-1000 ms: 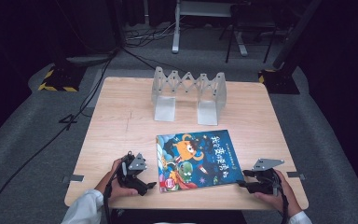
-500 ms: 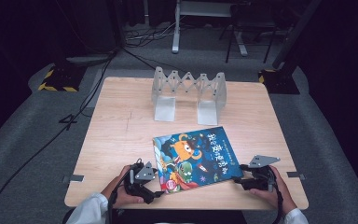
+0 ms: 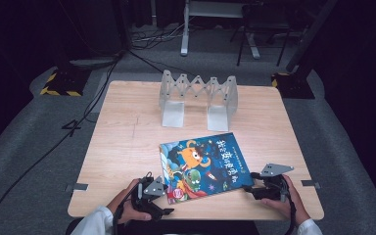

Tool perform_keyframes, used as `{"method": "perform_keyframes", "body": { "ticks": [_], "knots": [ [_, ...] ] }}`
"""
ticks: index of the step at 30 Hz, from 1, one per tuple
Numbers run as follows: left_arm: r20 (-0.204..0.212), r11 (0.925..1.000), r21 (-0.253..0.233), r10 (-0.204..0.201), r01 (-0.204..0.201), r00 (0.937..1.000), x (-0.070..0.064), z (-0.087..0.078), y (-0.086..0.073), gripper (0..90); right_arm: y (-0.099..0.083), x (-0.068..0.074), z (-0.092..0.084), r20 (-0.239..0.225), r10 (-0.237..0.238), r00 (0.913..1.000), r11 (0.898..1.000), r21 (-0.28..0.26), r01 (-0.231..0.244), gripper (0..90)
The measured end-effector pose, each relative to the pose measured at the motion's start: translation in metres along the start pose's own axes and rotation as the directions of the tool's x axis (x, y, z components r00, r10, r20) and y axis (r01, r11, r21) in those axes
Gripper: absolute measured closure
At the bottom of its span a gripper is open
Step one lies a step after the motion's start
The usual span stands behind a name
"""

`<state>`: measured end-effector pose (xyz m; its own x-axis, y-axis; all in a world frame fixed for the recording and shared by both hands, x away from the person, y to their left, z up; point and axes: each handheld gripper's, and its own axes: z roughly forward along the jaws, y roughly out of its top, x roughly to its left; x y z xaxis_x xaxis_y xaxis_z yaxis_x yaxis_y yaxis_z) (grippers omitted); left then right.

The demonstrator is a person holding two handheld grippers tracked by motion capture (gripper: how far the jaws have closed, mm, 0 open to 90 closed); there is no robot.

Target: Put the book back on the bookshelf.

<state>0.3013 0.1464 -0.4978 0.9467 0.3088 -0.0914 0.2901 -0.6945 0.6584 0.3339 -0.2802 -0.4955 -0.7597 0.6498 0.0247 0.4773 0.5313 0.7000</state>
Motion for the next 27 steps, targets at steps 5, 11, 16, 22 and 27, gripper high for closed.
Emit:
{"method": "perform_keyframes", "body": {
  "ticks": [5, 11, 16, 22, 27],
  "knots": [
    [-0.059, 0.9979, -0.011, -0.064, 0.064, 0.9962, 0.025, -0.004, -0.003, 17.3, 0.0, 0.004, 0.002, -0.006, -0.003, 1.0, 1.0, -0.014, 0.003, 39.6],
    [-0.068, 0.9965, -0.016, -0.083, 0.082, 0.9942, 0.046, -0.01, -0.006, 12.3, 0.001, 0.006, 0.006, 0.0, -0.001, 1.0, 0.999, -0.035, 0.001, 38.7],
    [-0.132, 0.9923, -0.038, -0.122, 0.118, 0.9837, 0.063, -0.026, -0.013, 19.1, 0.0, 0.006, 0.006, 0.0, 0.012, 0.9999, 0.999, -0.045, -0.012, 38.7],
    [-0.188, 0.9853, -0.081, -0.163, 0.151, 0.9685, 0.099, -0.028, 0.001, 16.5, -0.002, 0.007, 0.005, 0.013, 0.015, 0.9998, 0.999, -0.05, -0.015, 41.3],
    [-0.211, 0.9808, -0.123, -0.175, 0.151, 0.9618, 0.124, -0.021, 0.023, 16.7, -0.004, 0.004, 0.003, 0.046, 0.024, 0.9987, 0.998, -0.057, -0.021, 44.7]
  ]
}}
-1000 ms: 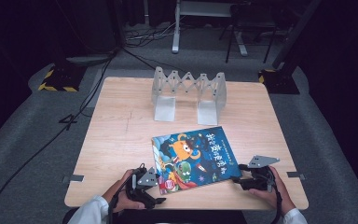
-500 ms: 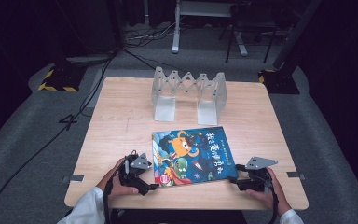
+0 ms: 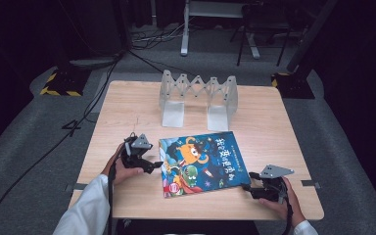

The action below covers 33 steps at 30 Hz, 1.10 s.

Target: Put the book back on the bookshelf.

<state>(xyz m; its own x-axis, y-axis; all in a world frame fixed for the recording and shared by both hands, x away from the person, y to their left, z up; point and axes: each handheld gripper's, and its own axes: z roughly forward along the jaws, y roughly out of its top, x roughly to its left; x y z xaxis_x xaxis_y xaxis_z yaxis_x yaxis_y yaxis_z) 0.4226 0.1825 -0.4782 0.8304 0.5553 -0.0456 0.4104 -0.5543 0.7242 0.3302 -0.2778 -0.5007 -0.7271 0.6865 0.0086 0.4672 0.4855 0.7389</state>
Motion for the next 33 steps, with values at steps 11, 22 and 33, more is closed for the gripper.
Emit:
{"method": "perform_keyframes", "body": {
  "ticks": [11, 22, 33],
  "knots": [
    [-0.038, 0.9955, 0.094, 0.003, 0.001, 0.9993, 0.027, 0.048, 0.029, 16.8, -0.001, -0.003, -0.001, 0.0, -0.004, 1.0, 1.0, -0.006, 0.004, 44.9],
    [0.098, 0.9925, 0.122, -0.014, 0.002, 0.9951, 0.025, 0.048, 0.026, 18.4, -0.003, -0.005, -0.002, 0.013, 0.005, 0.9999, 1.0, -0.007, -0.005, 43.7],
    [0.16, 0.982, 0.173, 0.049, -0.076, 0.986, -0.001, 0.021, 0.004, 18.5, -0.004, -0.009, -0.006, 0.03, 0.013, 0.9995, 1.0, 0.0, -0.013, 51.7]
  ]
}}
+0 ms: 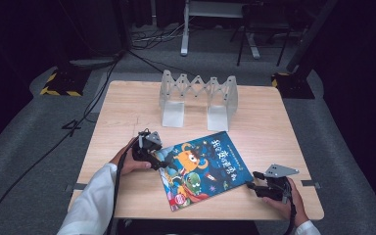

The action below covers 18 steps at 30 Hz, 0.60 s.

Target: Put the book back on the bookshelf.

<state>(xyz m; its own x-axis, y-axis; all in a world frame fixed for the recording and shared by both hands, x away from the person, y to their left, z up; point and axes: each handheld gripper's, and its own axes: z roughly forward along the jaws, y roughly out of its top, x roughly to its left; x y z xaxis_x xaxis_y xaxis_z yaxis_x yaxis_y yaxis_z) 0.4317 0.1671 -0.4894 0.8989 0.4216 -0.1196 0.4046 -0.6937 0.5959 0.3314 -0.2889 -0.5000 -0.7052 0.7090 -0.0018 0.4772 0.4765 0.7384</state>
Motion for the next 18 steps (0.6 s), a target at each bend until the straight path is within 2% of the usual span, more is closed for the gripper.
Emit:
{"method": "perform_keyframes", "body": {
  "ticks": [9, 17, 18],
  "knots": [
    [-0.02, 0.9994, 0.008, 0.035, -0.035, 0.9992, -0.035, -0.016, -0.025, 18.3, 0.01, -0.002, 0.01, 0.024, 0.023, 0.9994, 1.0, 0.007, -0.023, 49.7],
    [-0.003, 0.9995, -0.013, 0.03, -0.03, 0.9995, -0.048, -0.023, -0.043, 17.8, 0.024, -0.011, 0.022, 0.043, 0.029, 0.9987, 0.999, 0.034, -0.03, 46.5],
    [-0.029, 0.9973, 0.002, 0.073, -0.073, 0.9969, -0.056, -0.023, -0.049, 16.4, 0.027, -0.012, 0.024, 0.051, 0.031, 0.9982, 0.999, 0.037, -0.033, 46.5]
  ]
}}
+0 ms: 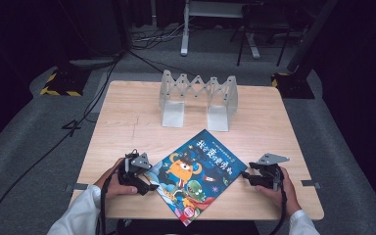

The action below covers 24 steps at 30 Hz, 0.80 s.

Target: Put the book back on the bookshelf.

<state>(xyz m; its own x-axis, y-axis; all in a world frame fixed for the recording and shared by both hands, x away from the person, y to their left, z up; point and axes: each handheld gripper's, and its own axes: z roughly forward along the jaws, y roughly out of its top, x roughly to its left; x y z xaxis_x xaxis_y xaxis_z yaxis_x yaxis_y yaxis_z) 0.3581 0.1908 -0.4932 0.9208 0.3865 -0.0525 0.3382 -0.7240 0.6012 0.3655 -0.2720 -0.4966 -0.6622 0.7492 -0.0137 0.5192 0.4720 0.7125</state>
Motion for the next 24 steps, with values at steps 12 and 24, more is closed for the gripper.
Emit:
{"method": "perform_keyframes", "body": {
  "ticks": [12, 24],
  "knots": [
    [-0.003, 0.9976, -0.055, -0.042, 0.041, 0.9991, -0.02, -0.003, -0.012, 17.0, 0.025, -0.006, 0.027, 0.096, 0.04, 0.9946, 0.999, -0.021, -0.038, 41.2],
    [0.063, 0.9946, -0.078, -0.063, 0.068, 0.996, -0.033, -0.003, -0.013, 17.6, 0.015, 0.021, 0.016, -0.057, -0.043, 0.9975, 0.999, 0.006, 0.043, 34.5]
  ]
}}
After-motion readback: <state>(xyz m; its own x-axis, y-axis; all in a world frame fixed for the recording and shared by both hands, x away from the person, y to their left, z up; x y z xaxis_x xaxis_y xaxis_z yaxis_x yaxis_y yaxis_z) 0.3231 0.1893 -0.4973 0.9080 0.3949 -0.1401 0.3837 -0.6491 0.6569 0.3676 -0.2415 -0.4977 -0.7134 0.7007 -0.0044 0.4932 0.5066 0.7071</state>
